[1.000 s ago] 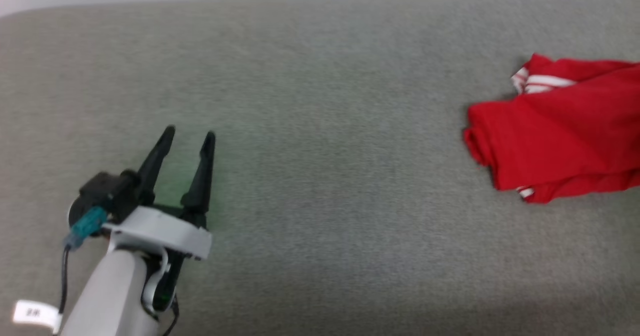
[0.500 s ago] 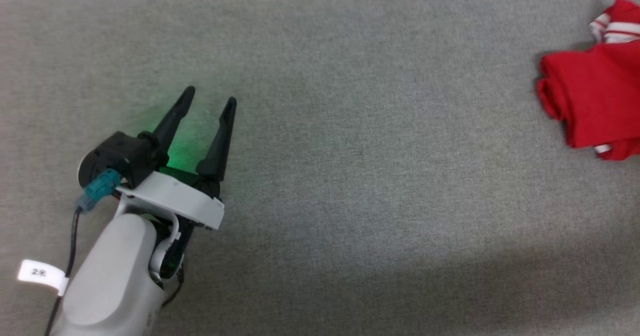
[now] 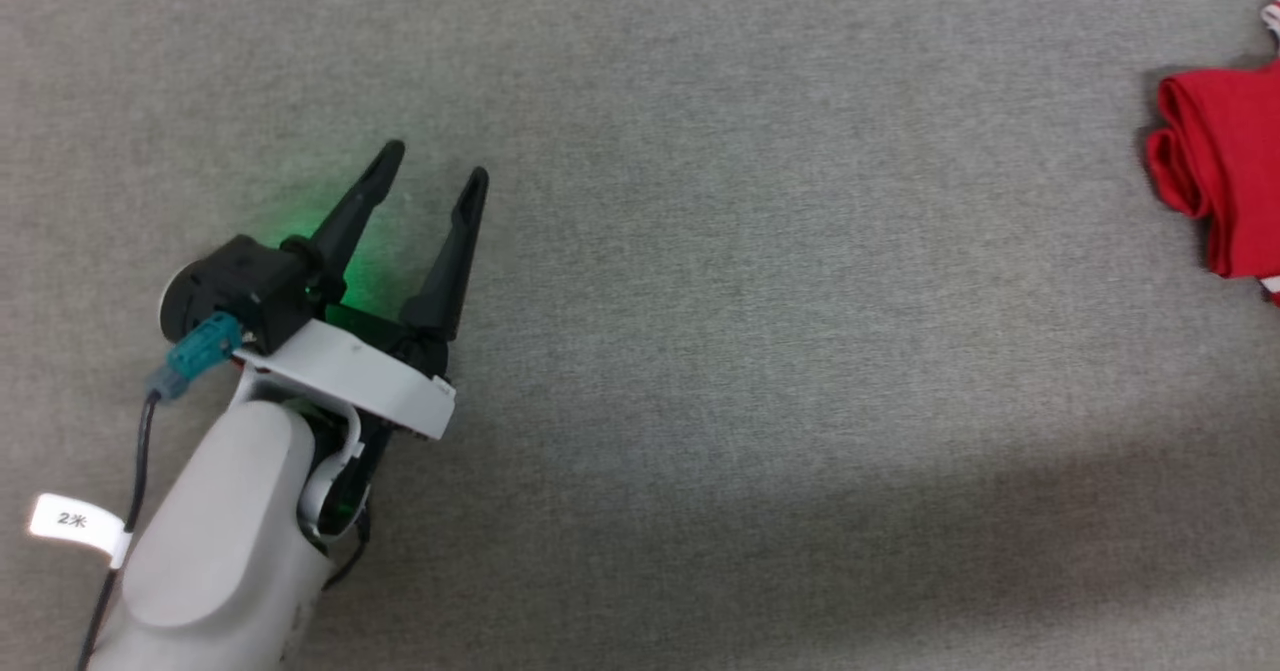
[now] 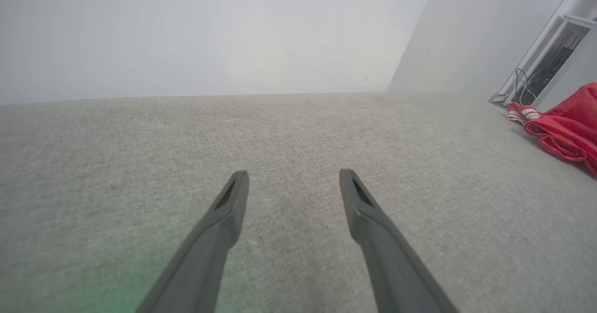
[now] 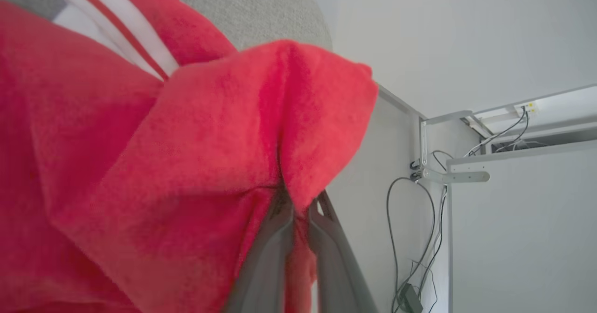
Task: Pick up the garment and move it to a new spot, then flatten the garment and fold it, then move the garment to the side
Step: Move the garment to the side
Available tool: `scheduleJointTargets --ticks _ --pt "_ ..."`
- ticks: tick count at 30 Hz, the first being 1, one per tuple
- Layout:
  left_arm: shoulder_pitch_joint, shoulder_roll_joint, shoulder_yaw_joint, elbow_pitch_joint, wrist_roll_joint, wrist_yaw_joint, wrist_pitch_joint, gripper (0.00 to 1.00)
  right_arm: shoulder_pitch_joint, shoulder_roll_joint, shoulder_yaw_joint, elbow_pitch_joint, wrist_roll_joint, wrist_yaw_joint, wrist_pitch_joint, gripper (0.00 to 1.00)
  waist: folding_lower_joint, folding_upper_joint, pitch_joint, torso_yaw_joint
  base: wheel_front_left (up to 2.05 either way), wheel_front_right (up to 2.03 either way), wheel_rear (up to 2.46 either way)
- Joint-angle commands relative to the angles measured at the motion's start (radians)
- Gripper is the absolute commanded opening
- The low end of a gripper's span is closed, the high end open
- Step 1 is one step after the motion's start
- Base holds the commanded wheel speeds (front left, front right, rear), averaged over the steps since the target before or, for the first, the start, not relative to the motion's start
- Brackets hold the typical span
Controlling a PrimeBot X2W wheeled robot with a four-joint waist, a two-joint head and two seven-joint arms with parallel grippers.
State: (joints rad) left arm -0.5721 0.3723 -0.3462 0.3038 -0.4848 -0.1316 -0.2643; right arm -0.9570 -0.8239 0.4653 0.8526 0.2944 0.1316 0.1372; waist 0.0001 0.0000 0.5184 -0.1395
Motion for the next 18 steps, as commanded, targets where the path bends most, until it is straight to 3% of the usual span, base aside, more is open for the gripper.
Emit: scheduleJointTargets --ticks 1,6,8,10,11,18 --pt "-0.002 0.008 0.004 0.012 -0.006 0.002 0.001 1.0 -0.011 0.011 -0.003 0.014 -0.002 -0.002 -0.002 0.04 -0.0001 0.0 0.003 0.009 0.0 0.0 0.0" --pt "-0.001 0.004 -0.001 0.012 -0.005 0.002 0.001 1.0 -0.032 0.05 -0.006 0.086 -0.01 -0.002 -0.02 0.17 -0.0001 0.0 -0.001 0.028 0.0 0.0 0.0" --pt "0.003 0.005 0.005 0.009 -0.006 0.002 0.001 1.0 -0.043 0.057 -0.014 0.11 -0.014 -0.002 -0.033 0.43 -0.0001 0.0 -0.004 0.032 0.0 0.0 0.0" --pt "0.007 0.006 0.01 0.008 -0.006 0.002 0.001 1.0 -0.051 0.067 -0.013 0.133 -0.023 -0.002 -0.043 0.84 -0.0001 0.0 -0.013 0.035 0.0 0.0 0.0" --pt "0.011 0.006 0.013 0.009 -0.005 0.002 0.001 1.0 -0.06 0.07 -0.015 0.141 -0.025 -0.002 -0.05 1.0 -0.0001 0.0 -0.019 0.036 0.0 0.0 0.0" --pt "0.055 -0.002 0.047 0.013 -0.007 0.002 0.001 1.0 -0.079 0.069 -0.001 0.184 -0.024 -0.002 -0.085 1.0 -0.0001 0.0 -0.087 0.05 0.0 0.0 0.0"
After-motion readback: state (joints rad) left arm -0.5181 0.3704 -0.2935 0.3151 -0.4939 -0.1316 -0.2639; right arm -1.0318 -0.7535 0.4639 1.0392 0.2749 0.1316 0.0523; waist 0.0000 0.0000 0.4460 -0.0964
